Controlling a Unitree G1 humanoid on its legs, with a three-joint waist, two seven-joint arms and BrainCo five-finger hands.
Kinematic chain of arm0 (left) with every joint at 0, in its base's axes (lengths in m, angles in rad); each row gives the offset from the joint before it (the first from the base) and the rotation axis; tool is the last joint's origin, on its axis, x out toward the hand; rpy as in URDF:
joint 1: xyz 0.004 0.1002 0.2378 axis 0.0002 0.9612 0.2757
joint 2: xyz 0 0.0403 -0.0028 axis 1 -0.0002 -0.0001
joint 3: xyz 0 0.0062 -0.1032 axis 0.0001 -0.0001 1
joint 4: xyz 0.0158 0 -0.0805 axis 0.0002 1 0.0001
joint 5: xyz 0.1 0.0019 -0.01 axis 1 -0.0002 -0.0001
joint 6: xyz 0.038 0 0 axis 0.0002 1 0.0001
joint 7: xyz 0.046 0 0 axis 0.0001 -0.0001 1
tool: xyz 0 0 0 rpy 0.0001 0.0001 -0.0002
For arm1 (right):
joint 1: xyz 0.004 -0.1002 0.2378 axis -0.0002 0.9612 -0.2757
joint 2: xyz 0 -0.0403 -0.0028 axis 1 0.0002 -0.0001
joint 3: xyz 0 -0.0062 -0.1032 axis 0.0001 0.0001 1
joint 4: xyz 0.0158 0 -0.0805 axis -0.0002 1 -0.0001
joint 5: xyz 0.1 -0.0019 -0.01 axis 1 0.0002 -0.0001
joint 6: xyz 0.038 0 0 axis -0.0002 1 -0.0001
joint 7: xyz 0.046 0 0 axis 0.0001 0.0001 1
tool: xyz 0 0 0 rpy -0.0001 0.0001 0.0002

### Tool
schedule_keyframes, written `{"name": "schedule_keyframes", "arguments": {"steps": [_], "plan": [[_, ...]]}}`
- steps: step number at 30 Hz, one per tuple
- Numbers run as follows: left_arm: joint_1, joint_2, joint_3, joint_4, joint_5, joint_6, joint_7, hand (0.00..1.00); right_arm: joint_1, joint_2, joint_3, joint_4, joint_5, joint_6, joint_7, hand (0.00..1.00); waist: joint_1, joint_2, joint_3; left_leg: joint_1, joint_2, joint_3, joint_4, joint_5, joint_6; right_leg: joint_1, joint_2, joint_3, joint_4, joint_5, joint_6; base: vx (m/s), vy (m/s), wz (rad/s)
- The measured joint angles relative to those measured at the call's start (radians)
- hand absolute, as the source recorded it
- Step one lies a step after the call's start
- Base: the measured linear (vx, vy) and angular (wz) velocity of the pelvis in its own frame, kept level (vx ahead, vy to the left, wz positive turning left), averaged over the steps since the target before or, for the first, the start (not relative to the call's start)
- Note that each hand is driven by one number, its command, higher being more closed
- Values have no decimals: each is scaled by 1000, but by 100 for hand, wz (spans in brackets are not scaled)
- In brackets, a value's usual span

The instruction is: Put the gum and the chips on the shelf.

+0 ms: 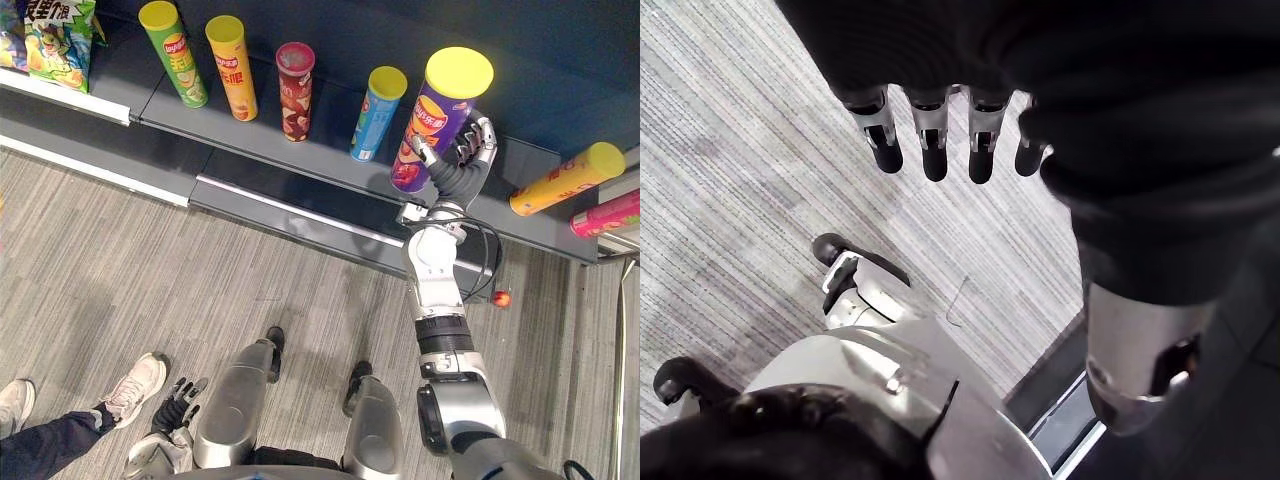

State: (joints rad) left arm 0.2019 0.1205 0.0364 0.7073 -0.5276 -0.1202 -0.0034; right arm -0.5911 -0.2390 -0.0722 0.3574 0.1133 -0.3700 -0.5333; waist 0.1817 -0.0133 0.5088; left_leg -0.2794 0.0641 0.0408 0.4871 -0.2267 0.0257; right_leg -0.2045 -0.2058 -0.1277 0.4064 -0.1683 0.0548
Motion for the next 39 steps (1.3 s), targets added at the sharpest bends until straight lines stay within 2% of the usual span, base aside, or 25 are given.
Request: {"name": "schedule_keyframes", "arguments": {"steps": [2,3,4,7,12,15,21,29,34,39], "plan": [[0,-1,2,12,0,0,2,0,6,0,-1,13,1,1,21,100,-15,-1,0,21,-1,-18,-4,-7,-12,-2,0,21,-81,24,31,127,-138,27],[1,0,7,16,1,1,3,0,16,0,-2,12,2,1,26,100,-21,-7,-3,33,-2,-36,3,-16,-31,12,1,26,-111,88,67,186,-200,49],[1,0,16,21,1,2,6,0,20,-3,-6,15,4,2,35,100,-30,-2,-3,42,4,-58,9,-16,-49,35,10,9,-111,96,94,205,-202,44],[9,-3,33,42,1,3,8,0,23,-1,-12,16,6,3,50,100,-35,-3,-14,74,37,-80,-15,-11,-71,55,45,-13,-87,81,69,207,-176,12],[22,-7,41,55,2,14,7,0,28,-1,-36,15,13,7,63,100,-42,3,-36,126,45,-74,-86,1,-94,67,46,-15,-59,40,56,105,-90,3],[28,-11,40,54,3,11,6,0,29,-1,-35,15,14,9,63,100,-43,8,-50,122,42,-72,-133,18,-112,57,46,-19,-82,38,52,30,-34,4],[31,-13,40,54,2,-8,6,0,28,-1,-25,15,13,20,60,100,-48,8,-52,112,21,-79,-225,86,-119,17,32,-29,-91,39,51,3,-30,10],[39,-17,40,53,1,-32,6,0,-18,-16,-20,41,5,21,39,100,-77,13,-54,101,-1,-82,-309,153,-125,-43,14,-27,-64,43,45,-13,-12,4],[28,-29,31,56,0,-36,6,0,-103,-70,-35,119,6,17,-10,100,-89,51,-56,23,-20,-105,-307,182,-125,-130,-5,-29,-14,40,42,-82,-10,14],[-11,-43,1,93,-1,-46,6,0,-168,-131,-41,129,5,4,-50,100,-72,106,-55,-54,-40,-112,-309,215,-128,-252,-31,-17,81,20,28,-92,-38,9]]}}
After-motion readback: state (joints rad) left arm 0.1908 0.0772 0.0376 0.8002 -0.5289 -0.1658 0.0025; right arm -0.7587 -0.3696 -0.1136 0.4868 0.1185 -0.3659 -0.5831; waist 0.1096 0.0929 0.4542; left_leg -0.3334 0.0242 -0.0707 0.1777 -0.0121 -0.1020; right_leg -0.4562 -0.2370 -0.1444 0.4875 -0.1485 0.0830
